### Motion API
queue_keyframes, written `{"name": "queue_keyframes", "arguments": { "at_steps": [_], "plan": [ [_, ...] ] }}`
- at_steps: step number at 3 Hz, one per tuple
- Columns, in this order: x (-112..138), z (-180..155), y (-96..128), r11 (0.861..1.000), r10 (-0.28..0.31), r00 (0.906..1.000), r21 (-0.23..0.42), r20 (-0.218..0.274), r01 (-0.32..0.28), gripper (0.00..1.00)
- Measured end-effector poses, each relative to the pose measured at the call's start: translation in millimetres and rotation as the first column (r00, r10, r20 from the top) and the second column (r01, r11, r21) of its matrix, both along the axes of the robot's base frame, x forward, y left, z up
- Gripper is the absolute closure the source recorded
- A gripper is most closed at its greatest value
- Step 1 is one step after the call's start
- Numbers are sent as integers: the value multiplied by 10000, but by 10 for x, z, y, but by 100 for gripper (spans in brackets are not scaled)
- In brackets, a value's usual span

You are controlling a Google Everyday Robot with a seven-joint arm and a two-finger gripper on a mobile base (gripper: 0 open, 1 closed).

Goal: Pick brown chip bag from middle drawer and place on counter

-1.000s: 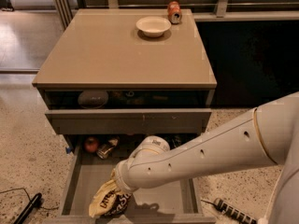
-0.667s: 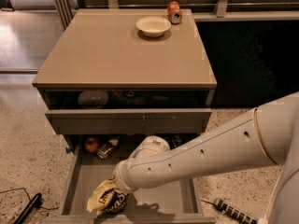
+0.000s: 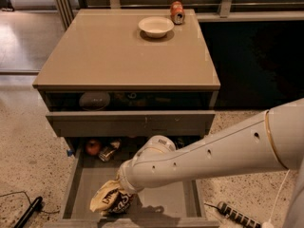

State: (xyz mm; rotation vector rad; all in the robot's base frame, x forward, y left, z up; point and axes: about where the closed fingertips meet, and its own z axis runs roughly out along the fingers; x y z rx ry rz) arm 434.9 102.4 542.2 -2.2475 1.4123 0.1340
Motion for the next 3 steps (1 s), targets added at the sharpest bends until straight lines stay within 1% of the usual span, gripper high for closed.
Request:
{"name": "queue_keyframes", "arguments": {
  "at_steps": [1,2,3],
  "plan": [
    [103,357,-253,9977,-601,9977,-280,312,610,100],
    [309,896,-626,9889,-1415,9855,-323,933,1451,100],
    [492,1169,-945,9769,-2064,9711,-307,1202,2115,100]
  ]
}}
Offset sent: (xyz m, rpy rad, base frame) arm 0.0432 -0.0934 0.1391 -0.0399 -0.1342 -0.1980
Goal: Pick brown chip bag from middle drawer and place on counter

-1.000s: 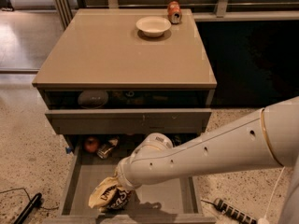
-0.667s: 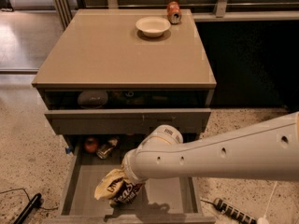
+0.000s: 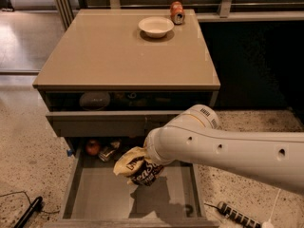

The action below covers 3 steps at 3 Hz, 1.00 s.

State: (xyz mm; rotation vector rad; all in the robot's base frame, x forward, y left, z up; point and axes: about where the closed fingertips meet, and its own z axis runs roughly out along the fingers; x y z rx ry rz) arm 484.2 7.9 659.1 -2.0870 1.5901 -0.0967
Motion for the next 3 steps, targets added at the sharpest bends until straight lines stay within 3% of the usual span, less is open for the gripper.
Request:
{"name": "queue_keyframes", "arguments": {
  "at_steps": [1,2,3],
  "plan": [
    [20,-30,-51,9999,-104,9999,-116,-56,104,100],
    [151,104,-304,9967,-806,9967,-58,73,807,100],
    [260,488,-684,9844,-1760,9824,57,625,1760,100]
  ]
}}
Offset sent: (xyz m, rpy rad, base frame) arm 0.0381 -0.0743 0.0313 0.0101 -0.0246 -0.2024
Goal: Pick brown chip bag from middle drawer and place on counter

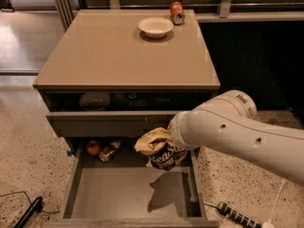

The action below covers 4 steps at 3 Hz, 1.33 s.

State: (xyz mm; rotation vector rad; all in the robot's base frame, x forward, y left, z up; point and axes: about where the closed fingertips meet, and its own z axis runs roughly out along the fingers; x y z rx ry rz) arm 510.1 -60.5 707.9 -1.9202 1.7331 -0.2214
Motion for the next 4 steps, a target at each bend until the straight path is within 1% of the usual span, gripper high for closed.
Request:
{"name": "queue_keyframes", "arguments": {
  "at_steps": [1,2,3,4],
  "plan": [
    [-9,583,-405,9960,-885,9920,-30,903,892,100],
    [-9,583,-405,9960,-886,9920,-30,903,892,100],
    [54,642,-477,9934,-1125,9888,-104,983,1141,100],
    [119,1206,-704,9853,-1649,9671,-127,1939,1706,100]
  ]
}}
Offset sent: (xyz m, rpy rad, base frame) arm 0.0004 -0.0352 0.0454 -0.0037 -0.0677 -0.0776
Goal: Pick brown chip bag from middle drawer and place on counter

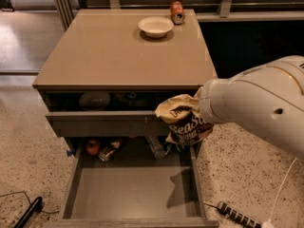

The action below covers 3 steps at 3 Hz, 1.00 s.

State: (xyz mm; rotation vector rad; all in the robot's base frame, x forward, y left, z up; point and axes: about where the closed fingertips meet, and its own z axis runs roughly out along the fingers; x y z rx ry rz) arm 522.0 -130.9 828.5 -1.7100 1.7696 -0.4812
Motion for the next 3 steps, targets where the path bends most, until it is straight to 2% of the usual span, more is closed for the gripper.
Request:
{"name": "queue_keyframes", "arguments": {
  "at_steps": [1,3],
  "plan": [
    [18,363,-116,9996,-268,9979,-83,588,273,100],
    [57,807,-235,9981,-545,9917,-227,1166,575,100]
  ]
}}
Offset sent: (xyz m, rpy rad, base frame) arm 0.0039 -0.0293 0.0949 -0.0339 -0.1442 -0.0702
